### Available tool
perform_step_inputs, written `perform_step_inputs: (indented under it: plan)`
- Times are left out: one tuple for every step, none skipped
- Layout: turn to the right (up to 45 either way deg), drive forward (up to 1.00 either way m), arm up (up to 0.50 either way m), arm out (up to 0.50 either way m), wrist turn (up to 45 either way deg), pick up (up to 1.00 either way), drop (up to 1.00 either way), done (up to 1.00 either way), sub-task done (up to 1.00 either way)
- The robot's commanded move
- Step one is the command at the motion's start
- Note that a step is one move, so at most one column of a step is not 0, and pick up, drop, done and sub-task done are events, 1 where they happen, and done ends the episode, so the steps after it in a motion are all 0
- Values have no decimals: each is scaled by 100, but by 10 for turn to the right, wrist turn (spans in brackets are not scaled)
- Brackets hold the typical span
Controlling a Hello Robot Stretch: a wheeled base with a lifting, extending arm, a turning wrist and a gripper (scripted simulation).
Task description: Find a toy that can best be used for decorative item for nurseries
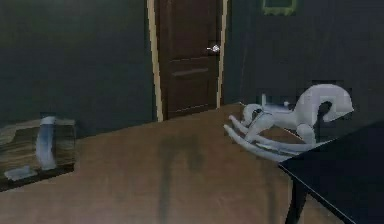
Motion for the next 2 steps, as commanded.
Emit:
perform_step_inputs:
  plan:
    - [0, 80, 0, 0, 0, 0, 0, 0, 0]
    - [300, 0, 0, 0, 0, 0, 0, 0, 0]
